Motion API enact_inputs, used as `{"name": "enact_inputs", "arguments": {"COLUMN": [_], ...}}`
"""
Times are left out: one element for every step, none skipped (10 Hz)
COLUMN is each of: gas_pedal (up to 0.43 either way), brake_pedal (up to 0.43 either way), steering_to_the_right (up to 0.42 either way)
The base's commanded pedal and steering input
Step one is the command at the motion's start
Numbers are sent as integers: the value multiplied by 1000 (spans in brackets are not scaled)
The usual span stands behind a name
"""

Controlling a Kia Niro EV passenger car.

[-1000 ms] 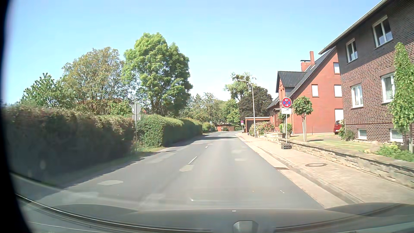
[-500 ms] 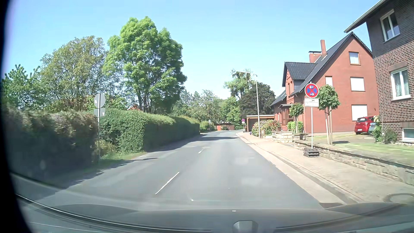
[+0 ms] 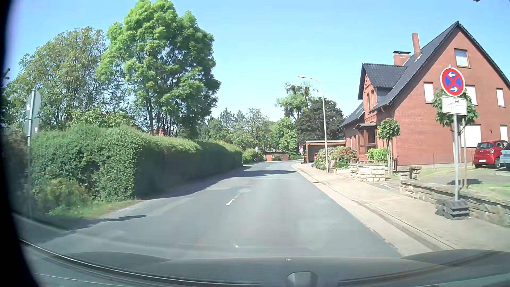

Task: Follow the waypoints while adhering to traffic rules and regulations

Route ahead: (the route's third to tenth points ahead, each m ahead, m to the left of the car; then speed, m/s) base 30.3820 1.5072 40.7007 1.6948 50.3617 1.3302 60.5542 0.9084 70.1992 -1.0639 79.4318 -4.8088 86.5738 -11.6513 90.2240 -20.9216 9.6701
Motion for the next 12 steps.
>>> {"name": "enact_inputs", "arguments": {"gas_pedal": [118, 118, 118, 118, 118, 118, 118, 118, 118, 118, 118, 118], "brake_pedal": [6, 6, 6, 6, 6, 6, 6, 6, 6, 6, 6, 6], "steering_to_the_right": [1, 1, 0, 0, 0, 0, -2, -3, -3, -4, -4, -4]}}
